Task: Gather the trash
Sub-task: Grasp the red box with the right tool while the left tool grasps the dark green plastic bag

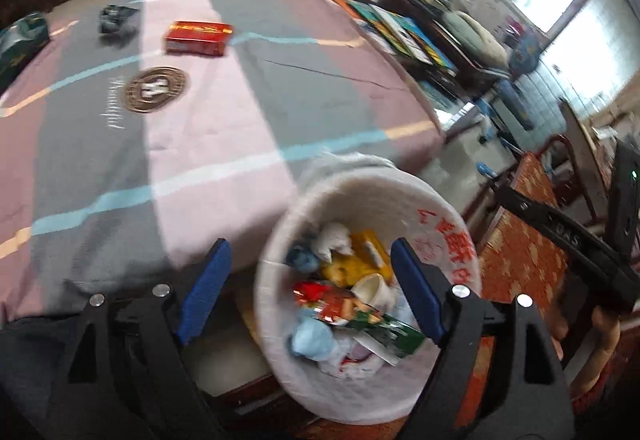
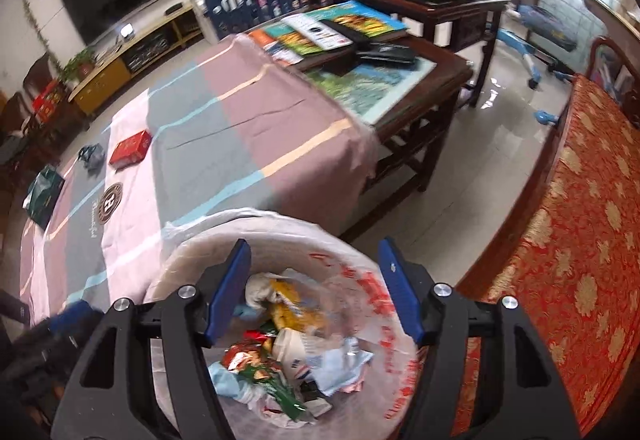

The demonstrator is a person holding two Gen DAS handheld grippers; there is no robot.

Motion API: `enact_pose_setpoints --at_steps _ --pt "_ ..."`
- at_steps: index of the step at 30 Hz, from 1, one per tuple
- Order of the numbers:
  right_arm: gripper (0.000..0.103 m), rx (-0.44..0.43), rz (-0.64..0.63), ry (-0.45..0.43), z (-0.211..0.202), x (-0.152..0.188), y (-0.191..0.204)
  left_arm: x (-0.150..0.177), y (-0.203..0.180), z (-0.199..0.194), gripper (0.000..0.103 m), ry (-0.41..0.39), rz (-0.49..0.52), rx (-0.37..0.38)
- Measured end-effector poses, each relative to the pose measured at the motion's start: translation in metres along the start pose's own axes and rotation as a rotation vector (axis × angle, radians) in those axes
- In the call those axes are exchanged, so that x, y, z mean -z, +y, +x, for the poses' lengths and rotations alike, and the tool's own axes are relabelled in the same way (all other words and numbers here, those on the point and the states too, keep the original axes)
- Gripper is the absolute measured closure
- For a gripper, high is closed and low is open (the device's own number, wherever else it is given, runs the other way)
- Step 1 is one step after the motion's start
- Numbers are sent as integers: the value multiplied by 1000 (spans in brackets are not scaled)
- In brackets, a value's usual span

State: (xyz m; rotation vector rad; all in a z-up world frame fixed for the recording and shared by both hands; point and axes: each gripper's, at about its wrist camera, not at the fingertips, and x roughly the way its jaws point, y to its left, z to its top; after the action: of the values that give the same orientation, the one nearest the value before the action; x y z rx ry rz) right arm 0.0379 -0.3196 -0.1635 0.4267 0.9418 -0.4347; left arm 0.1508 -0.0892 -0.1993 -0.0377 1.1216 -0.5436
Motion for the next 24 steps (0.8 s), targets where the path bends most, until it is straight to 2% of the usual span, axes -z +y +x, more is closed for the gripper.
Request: enact_pose_setpoints --at_steps 1,3,8,11,14,18,22,24 --pt "35 -14 -30 10 5 -4 13 -4 17 -6 21 -18 -43 -57" --pt "30 -47 -107 19 15 -13 41 -9 45 -19 21 -49 -119 -119" --pt "21 -185 -399 -25 49 -44 135 -17 115 -40 20 -101 -300 -173" --pt "16 -178 -576 -101 82 -70 192 -18 145 -41 20 -104 -354 -184" --pt "15 -129 -755 -106 123 -90 246 -17 175 -39 19 -97 -400 -196" --pt "15 -50 -968 -52 180 -99 304 -21 203 -24 19 -64 -444 -196" --pt "15 -112 -1041 45 217 -108 336 -30 219 -16 19 -57 -438 -181" --pt "15 -140 -1057 86 232 -113 346 -38 222 -15 19 -86 -399 -152"
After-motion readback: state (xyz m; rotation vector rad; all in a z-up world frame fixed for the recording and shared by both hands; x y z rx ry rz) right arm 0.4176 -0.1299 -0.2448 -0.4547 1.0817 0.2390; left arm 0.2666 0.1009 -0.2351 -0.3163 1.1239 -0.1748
